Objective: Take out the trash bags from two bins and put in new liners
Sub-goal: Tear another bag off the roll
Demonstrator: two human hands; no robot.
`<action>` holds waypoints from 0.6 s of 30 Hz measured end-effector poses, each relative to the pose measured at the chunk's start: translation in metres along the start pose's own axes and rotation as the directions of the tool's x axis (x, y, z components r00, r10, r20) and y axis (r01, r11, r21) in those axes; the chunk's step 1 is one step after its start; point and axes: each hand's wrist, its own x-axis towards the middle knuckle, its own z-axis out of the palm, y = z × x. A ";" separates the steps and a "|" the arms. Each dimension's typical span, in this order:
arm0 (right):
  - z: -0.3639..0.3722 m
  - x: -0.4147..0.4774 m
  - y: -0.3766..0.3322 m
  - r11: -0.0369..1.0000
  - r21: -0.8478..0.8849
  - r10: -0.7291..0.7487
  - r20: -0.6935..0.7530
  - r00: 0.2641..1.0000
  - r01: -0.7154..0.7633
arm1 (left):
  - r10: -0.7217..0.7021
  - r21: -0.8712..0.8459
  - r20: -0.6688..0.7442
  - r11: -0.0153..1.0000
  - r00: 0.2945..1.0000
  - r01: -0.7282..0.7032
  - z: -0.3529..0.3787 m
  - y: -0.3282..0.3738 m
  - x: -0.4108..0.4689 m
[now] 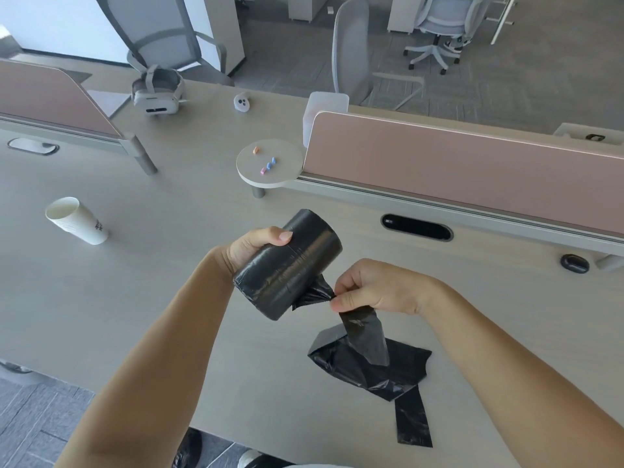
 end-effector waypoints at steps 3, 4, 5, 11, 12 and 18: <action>-0.008 -0.010 0.002 0.998 -0.050 0.044 0.063 0.997 -0.041 | -0.053 0.050 -0.022 0.997 0.998 0.054 -0.010 0.004 -0.004; -0.012 -0.013 0.004 0.998 -0.030 0.055 0.045 0.997 -0.054 | -0.066 0.050 -0.049 0.996 0.997 0.068 -0.016 0.005 -0.006; -0.017 -0.016 0.008 0.998 -0.009 0.060 -0.005 0.998 -0.060 | -0.079 0.048 -0.075 0.995 0.994 0.082 -0.020 0.006 -0.009; -0.026 -0.009 0.018 0.976 0.208 0.015 -0.334 0.942 0.058 | 0.019 0.341 -0.489 0.924 0.872 0.171 -0.012 0.001 0.021; -0.026 -0.008 0.020 0.964 0.255 0.025 -0.380 0.925 0.079 | 0.070 0.464 -0.581 0.847 0.811 0.259 -0.012 -0.006 0.033; -0.027 0.006 0.051 0.905 0.423 0.184 -0.483 0.856 0.044 | 0.203 0.656 -0.744 0.406 0.637 0.636 -0.011 -0.063 0.089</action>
